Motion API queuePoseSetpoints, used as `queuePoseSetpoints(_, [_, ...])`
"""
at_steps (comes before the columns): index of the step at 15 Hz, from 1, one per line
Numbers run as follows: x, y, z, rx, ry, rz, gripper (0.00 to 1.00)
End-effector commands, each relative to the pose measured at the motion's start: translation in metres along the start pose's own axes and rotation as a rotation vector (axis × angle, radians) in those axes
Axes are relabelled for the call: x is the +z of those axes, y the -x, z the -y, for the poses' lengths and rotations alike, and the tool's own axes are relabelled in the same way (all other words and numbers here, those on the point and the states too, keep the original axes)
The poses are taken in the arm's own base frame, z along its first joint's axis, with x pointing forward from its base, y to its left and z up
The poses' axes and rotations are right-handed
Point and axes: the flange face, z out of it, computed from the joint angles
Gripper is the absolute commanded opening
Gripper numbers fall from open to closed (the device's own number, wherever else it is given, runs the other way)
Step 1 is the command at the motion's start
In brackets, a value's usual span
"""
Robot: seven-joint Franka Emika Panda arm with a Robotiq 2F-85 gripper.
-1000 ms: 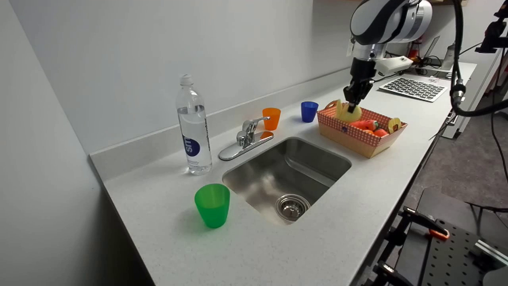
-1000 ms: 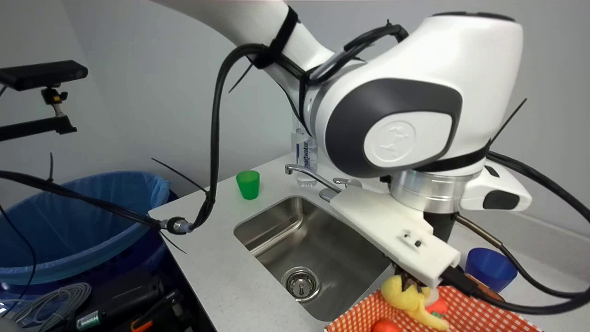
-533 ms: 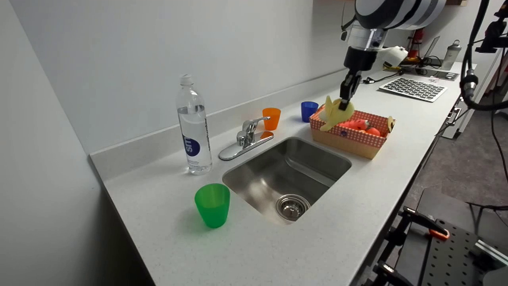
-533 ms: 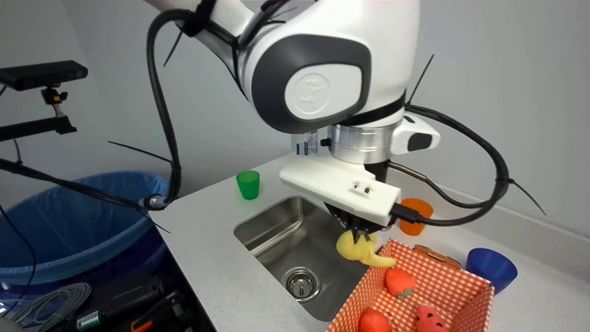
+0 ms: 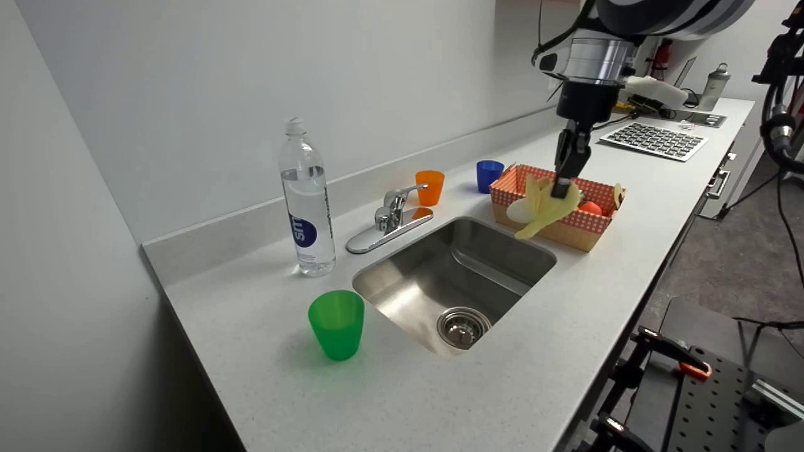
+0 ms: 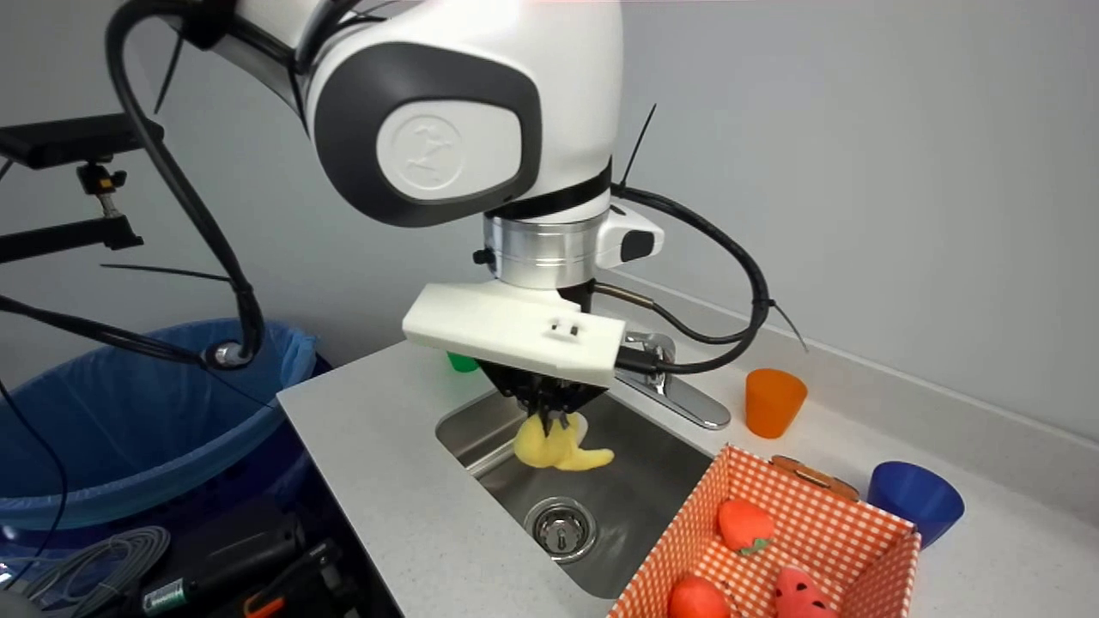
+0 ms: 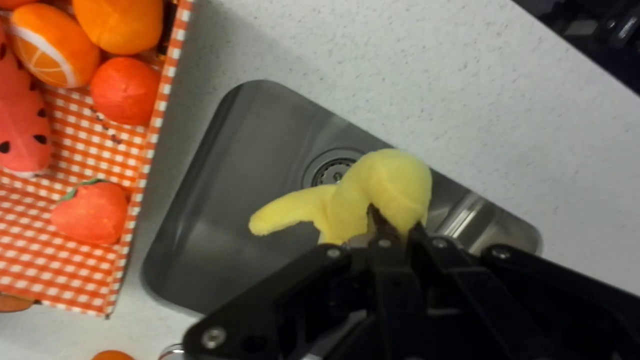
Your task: Pick up the banana plush toy and place it on the left
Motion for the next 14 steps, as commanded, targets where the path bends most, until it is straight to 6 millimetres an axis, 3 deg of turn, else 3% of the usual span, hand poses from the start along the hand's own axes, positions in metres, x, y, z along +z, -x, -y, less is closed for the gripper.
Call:
queuePoseSetpoints(1, [0.007, 0.029, 0.039, -0.160, -0.020, 0.025, 0.02])
queuePoseSetpoints(5, [0.030, 0.051, 0.063, -0.273, -0.027, 0.069, 0.02])
queuePoseSetpoints(6, [0.024, 0.036, 0.050, -0.287, -0.031, 0.089, 0.02])
queuePoseSetpoints(14, [0.039, 0.036, 0.047, -0.303, -0.009, 0.128, 0.02])
